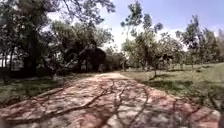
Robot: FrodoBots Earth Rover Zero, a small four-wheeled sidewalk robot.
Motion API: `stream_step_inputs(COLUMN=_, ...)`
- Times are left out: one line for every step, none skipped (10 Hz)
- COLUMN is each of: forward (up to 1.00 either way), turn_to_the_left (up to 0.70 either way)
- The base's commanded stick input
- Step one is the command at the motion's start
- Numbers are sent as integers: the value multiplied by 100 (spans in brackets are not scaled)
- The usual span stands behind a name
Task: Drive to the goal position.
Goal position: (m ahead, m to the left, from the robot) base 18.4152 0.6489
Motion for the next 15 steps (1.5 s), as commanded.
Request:
stream_step_inputs(forward=70, turn_to_the_left=0)
stream_step_inputs(forward=70, turn_to_the_left=0)
stream_step_inputs(forward=70, turn_to_the_left=0)
stream_step_inputs(forward=70, turn_to_the_left=0)
stream_step_inputs(forward=70, turn_to_the_left=0)
stream_step_inputs(forward=70, turn_to_the_left=0)
stream_step_inputs(forward=70, turn_to_the_left=0)
stream_step_inputs(forward=70, turn_to_the_left=0)
stream_step_inputs(forward=70, turn_to_the_left=0)
stream_step_inputs(forward=70, turn_to_the_left=0)
stream_step_inputs(forward=70, turn_to_the_left=0)
stream_step_inputs(forward=70, turn_to_the_left=0)
stream_step_inputs(forward=70, turn_to_the_left=0)
stream_step_inputs(forward=70, turn_to_the_left=0)
stream_step_inputs(forward=70, turn_to_the_left=0)
